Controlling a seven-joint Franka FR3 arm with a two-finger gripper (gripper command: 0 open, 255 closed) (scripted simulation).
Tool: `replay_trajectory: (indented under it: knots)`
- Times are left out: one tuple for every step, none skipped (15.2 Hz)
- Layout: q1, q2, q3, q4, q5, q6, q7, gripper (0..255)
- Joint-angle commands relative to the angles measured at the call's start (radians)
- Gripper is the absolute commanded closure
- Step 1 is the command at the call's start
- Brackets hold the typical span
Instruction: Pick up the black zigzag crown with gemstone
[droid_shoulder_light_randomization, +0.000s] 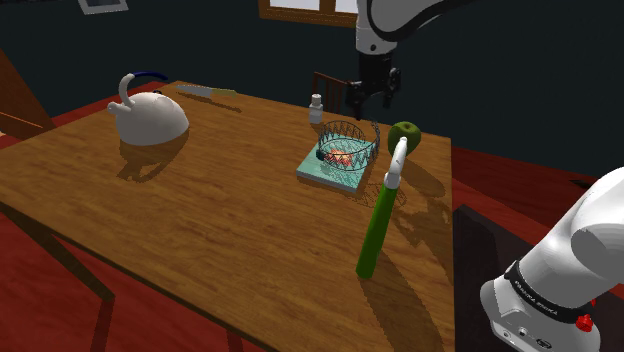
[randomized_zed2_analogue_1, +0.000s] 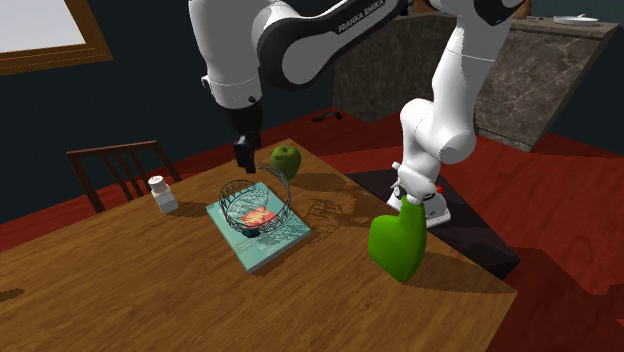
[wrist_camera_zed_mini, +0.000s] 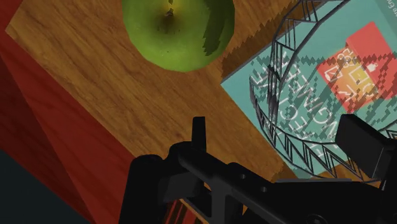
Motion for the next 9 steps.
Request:
replay_trajectory:
  knots:
    - [0.001,0.011,0.002,-0.014,-0.003,0.025,0.008,0]
    - [0.001,0.015,0.002,-0.024,-0.004,0.038,0.01,0]
    - [0.0,0.018,0.002,-0.034,-0.005,0.051,0.013,0]
    - [0.0,0.022,0.002,-0.043,-0.007,0.064,0.015,0]
    - [0.0,0.025,0.002,-0.048,-0.008,0.072,0.016,0]
    - [0.0,0.025,0.002,-0.048,-0.007,0.072,0.016,0]
    - [0.001,0.026,0.003,-0.049,-0.007,0.074,0.018,255]
    - [0.001,0.026,0.003,-0.048,-0.008,0.073,0.018,255]
    - [0.001,0.026,0.003,-0.047,-0.008,0.072,0.018,255]
